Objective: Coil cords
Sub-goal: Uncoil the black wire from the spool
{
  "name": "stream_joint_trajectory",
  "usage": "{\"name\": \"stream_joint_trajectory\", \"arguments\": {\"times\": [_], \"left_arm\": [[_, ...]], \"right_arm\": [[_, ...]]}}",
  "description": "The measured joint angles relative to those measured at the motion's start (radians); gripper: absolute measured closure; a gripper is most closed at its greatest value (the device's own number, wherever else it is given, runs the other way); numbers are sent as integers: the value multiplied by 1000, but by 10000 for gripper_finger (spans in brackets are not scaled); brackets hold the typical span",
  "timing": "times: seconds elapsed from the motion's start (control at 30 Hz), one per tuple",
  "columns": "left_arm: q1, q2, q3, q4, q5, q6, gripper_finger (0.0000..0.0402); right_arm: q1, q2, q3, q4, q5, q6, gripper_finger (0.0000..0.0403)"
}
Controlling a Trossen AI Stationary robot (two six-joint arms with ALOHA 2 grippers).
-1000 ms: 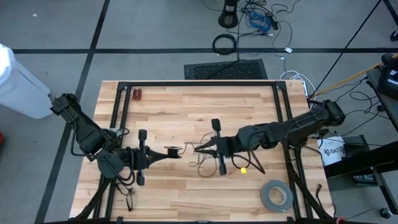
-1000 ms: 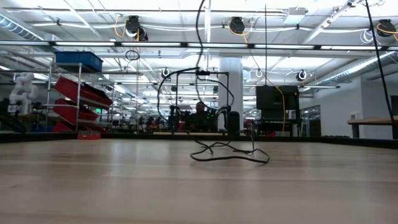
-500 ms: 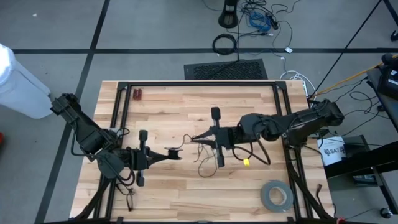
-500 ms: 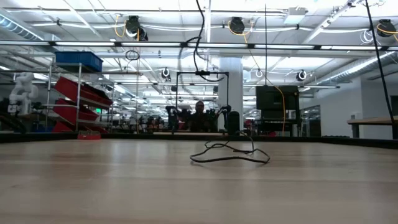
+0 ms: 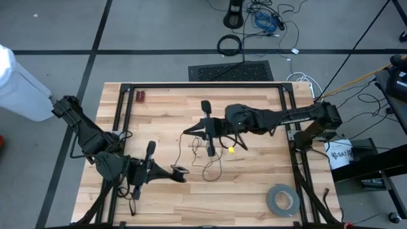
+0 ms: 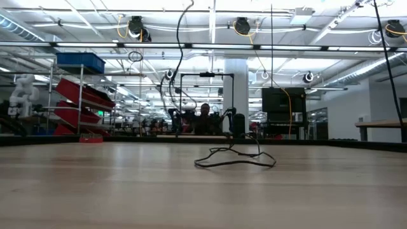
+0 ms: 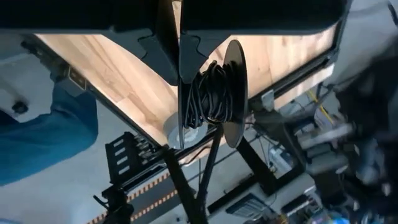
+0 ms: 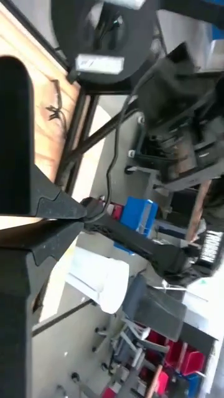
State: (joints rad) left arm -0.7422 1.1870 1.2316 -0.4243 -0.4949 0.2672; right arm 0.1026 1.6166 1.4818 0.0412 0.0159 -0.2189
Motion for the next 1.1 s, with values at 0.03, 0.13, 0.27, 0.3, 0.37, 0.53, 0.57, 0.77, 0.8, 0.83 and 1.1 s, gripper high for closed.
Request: {"name": "stream_joint_trajectory", "arguments": {"times": [0.03,0.13,0.27,0.3,0.37,0.53,0.57,0.77,0.8,0.83,1.1], "left_arm": [[0,0,0,2,2,8,402],[0,0,0,16,11,39,401],[0,0,0,62,21,86,402],[0,0,0,64,21,88,402],[0,0,0,67,21,89,401],[0,0,0,86,21,109,402],[0,0,0,94,21,115,402],[0,0,0,141,-1,142,402],[0,0,0,146,-10,146,402],[0,0,0,154,-17,158,402],[0,0,0,183,-152,163,401]], "right_arm": [[-5,10,0,13,-6,6,403],[-13,36,0,26,-24,23,403],[-12,57,0,21,-24,31,403],[-12,57,0,15,-24,37,403],[-11,56,0,0,-25,48,403],[-1,56,0,-74,-25,69,403],[2,56,0,-90,-25,75,403],[27,56,0,-203,-19,105,403],[32,56,0,-222,-18,109,403],[38,56,0,-240,-18,115,403],[92,56,0,-414,-16,155,403]]}}
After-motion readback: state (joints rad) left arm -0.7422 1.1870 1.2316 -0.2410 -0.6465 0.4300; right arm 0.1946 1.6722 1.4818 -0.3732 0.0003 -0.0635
